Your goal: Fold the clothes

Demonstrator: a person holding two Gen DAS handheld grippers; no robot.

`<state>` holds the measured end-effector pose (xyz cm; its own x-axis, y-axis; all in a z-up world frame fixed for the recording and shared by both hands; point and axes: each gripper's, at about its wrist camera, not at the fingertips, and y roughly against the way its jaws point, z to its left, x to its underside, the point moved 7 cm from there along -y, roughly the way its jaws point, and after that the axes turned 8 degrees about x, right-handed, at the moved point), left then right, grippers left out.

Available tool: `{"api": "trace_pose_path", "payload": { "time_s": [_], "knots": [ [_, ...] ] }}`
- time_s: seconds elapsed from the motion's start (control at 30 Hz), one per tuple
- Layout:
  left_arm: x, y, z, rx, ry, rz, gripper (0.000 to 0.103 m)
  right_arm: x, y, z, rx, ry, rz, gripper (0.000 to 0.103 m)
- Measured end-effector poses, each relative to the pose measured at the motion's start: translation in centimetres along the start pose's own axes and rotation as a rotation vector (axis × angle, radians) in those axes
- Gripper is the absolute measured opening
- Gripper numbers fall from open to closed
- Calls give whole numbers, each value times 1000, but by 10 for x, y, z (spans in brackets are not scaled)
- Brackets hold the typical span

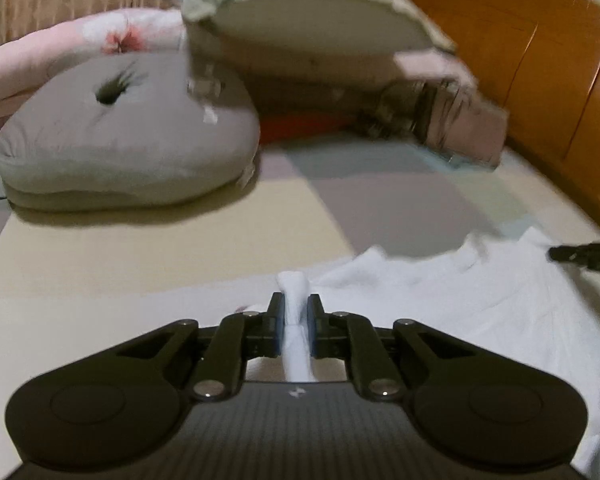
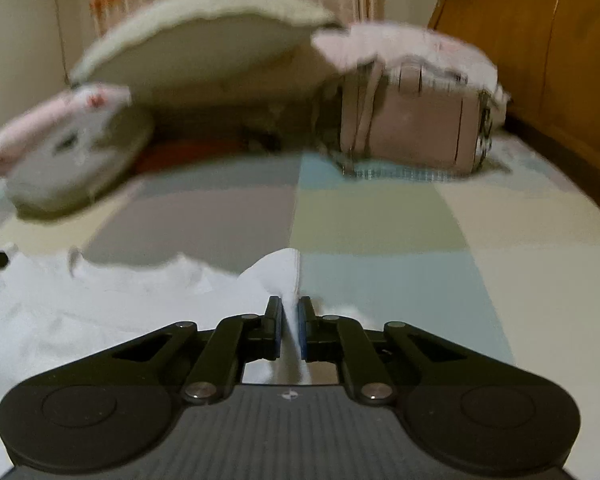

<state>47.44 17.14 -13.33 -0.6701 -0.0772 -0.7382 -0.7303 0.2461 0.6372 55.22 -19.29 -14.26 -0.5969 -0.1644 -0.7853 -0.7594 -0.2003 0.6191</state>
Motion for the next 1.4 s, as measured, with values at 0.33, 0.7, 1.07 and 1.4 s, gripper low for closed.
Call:
{"api": "trace_pose_path", "payload": {
  "time_s": [0.33, 0.7, 1.07, 1.4],
  "knots": [
    [-2, 42, -46, 125, -78, -69, 34, 9, 75, 24, 0, 171, -95, 54],
    [15, -11, -81, 115, -151, 61, 39, 98, 110, 11, 63, 106, 91, 56],
    [1, -12, -147, 318, -177, 93, 51, 85, 133, 31, 122, -62, -13, 73],
    [-9, -75, -169, 281, -84, 136, 51, 108, 121, 54, 42, 31, 17, 75]
  ]
}}
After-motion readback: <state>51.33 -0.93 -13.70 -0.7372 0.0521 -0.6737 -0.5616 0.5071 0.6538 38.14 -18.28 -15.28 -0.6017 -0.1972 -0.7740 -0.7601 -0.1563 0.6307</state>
